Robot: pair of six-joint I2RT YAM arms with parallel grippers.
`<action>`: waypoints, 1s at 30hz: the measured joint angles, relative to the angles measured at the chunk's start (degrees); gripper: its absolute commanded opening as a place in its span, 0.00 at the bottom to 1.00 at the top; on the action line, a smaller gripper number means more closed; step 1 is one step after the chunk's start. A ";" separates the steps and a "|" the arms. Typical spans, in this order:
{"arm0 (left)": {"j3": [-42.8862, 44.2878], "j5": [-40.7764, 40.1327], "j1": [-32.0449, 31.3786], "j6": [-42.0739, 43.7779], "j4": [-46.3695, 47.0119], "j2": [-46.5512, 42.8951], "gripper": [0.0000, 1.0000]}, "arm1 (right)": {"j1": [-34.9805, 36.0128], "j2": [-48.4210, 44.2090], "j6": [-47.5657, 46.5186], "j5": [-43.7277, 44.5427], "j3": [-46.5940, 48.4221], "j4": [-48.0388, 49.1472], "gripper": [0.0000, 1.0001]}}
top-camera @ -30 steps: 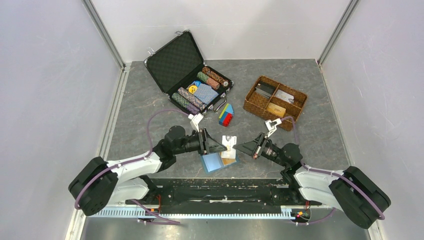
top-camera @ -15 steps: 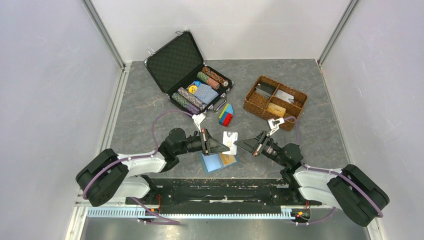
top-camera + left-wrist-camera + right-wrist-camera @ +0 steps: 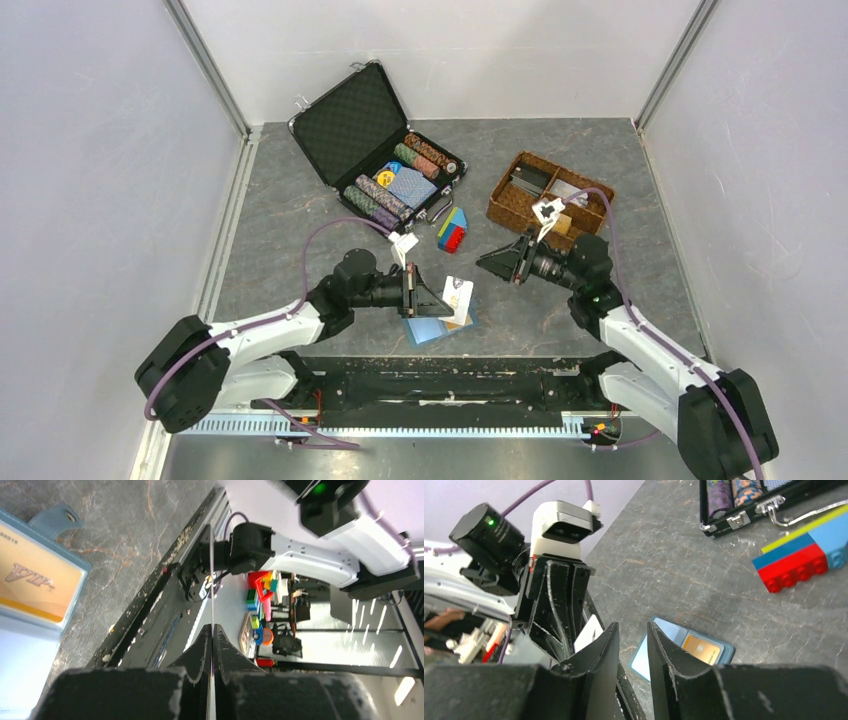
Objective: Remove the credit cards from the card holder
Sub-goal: Place the credit card in the storage box.
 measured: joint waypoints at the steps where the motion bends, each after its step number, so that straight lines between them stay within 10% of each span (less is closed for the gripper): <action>1: 0.46 0.50 0.00 0.87 -1.25 -0.11 0.02 | -0.70 0.17 -2.19 -1.99 1.95 -2.19 0.30; 13: 3.67 8.94 0.00 6.49 -11.06 2.29 0.02 | -1.53 7.63 -10.75 -21.00 8.22 -11.34 0.31; 30: 5.68 12.79 0.00 8.63 -12.74 5.29 0.02 | 3.72 12.44 -13.73 -24.24 8.17 -12.79 0.33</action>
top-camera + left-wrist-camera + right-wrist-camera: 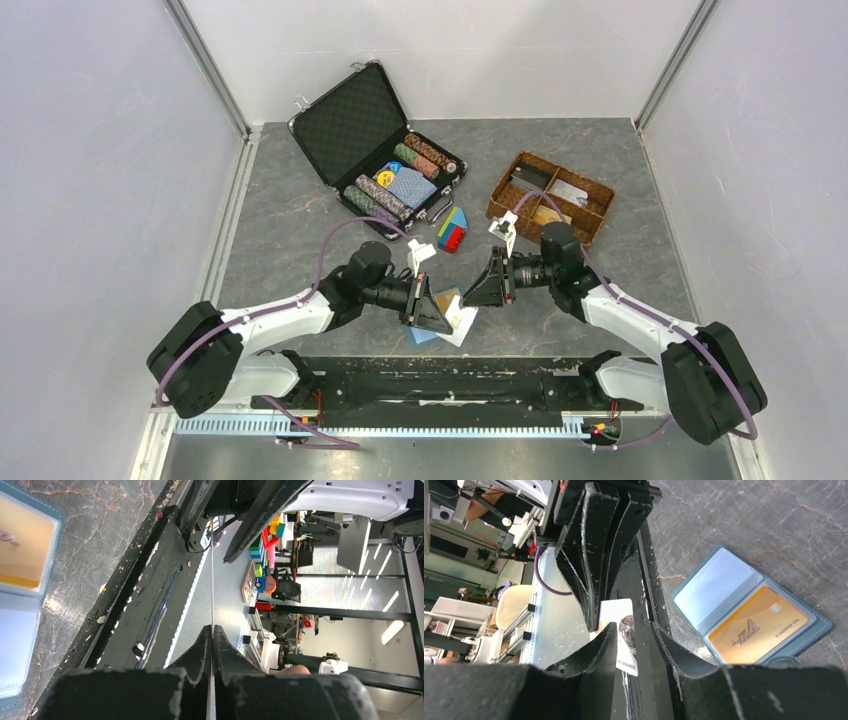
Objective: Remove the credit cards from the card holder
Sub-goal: Place the credit card in the storage box.
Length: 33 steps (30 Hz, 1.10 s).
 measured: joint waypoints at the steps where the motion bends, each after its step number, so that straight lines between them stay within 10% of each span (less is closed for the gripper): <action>1: 0.07 0.31 0.00 0.20 -0.02 0.02 0.02 | 0.17 0.00 -0.55 0.00 0.00 -0.52 0.33; 12: 0.20 1.01 0.00 0.39 -0.79 0.66 0.17 | 1.31 -0.04 -2.23 -1.33 0.00 -1.25 0.00; 17: 0.98 -0.39 0.02 1.57 -3.08 0.66 0.54 | 1.44 -1.55 1.99 -2.34 -1.05 4.09 0.00; 20: 3.17 -1.88 0.24 3.89 -6.91 0.52 0.97 | 1.20 -2.36 3.61 -1.99 -1.57 6.16 0.00; 33: 15.76 -14.99 1.42 18.58 -34.40 -5.79 1.00 | -5.70 -2.54 3.72 3.91 0.44 1.40 0.00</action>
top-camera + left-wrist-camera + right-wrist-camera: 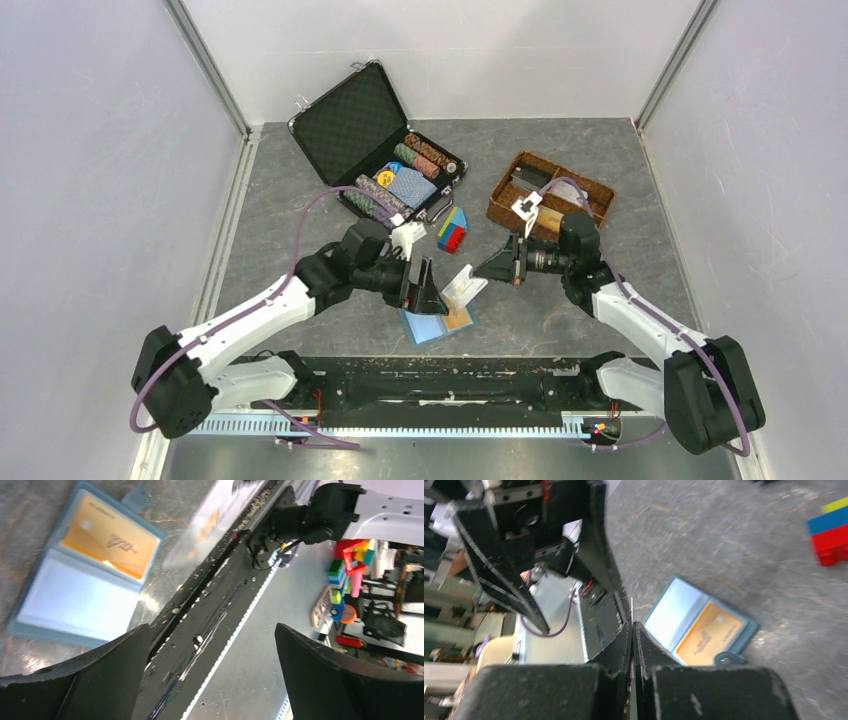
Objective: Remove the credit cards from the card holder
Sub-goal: Place the credit card in the storage box.
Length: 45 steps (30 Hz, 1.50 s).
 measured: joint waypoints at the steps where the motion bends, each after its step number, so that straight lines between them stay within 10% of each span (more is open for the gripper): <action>1: 0.63 -2.03 0.00 0.76 -2.25 -0.98 1.00 | -1.01 0.00 -0.17 0.76 0.81 -1.16 0.00; 20: 4.96 -38.38 0.63 6.84 -21.97 -13.77 1.00 | -30.95 3.98 -0.22 29.83 17.46 -13.94 0.00; 45: 4.42 -45.33 0.70 6.82 -23.85 -21.27 1.00 | -36.37 23.19 16.26 46.60 16.20 4.70 0.00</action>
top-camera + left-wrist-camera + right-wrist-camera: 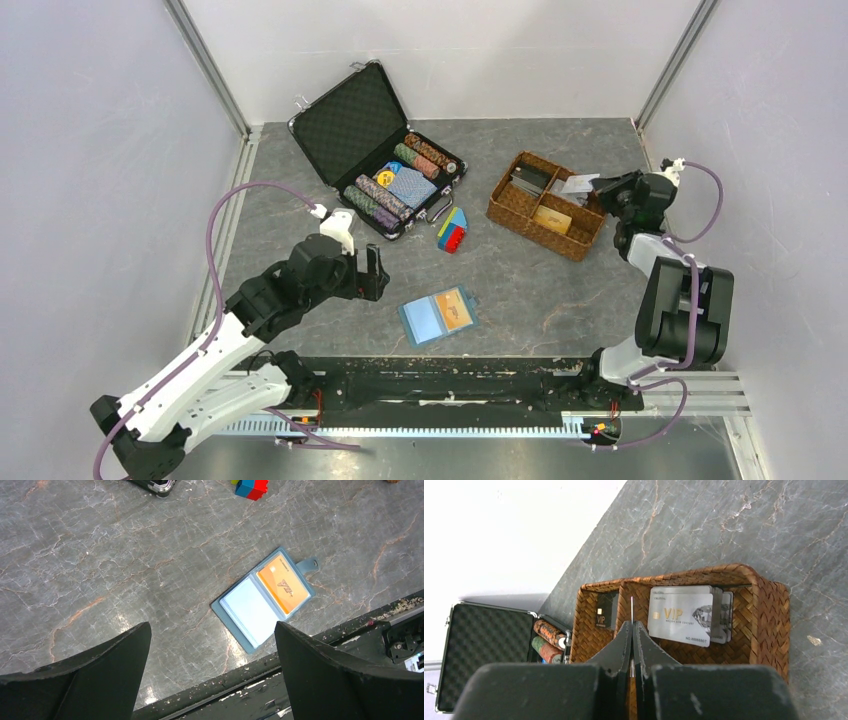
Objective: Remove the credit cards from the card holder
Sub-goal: Place the credit card in the storage box.
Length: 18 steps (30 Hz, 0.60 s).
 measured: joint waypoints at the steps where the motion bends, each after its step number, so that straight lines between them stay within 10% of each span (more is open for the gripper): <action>1: -0.07 0.00 0.00 0.00 0.00 -0.02 1.00 | 0.00 0.46 0.50 0.15 -0.11 1.11 0.00; 18: -0.20 0.90 0.00 0.00 0.04 -0.96 1.00 | 1.79 7.21 6.29 3.02 -1.73 10.88 0.00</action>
